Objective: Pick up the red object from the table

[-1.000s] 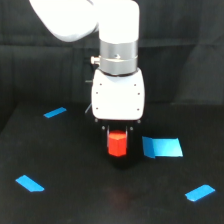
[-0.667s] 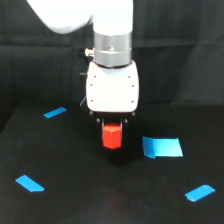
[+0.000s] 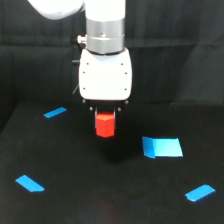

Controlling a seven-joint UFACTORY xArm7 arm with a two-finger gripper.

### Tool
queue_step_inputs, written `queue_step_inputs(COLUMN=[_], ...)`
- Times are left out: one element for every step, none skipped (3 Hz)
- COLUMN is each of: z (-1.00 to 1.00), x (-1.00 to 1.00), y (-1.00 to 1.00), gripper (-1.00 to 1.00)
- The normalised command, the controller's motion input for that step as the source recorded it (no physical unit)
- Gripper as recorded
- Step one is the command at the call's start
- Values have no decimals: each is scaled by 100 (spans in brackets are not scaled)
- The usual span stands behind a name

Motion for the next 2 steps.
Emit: queue_step_inputs(z=[89,87], x=[6,14], y=[9,7], gripper=[-98,-100])
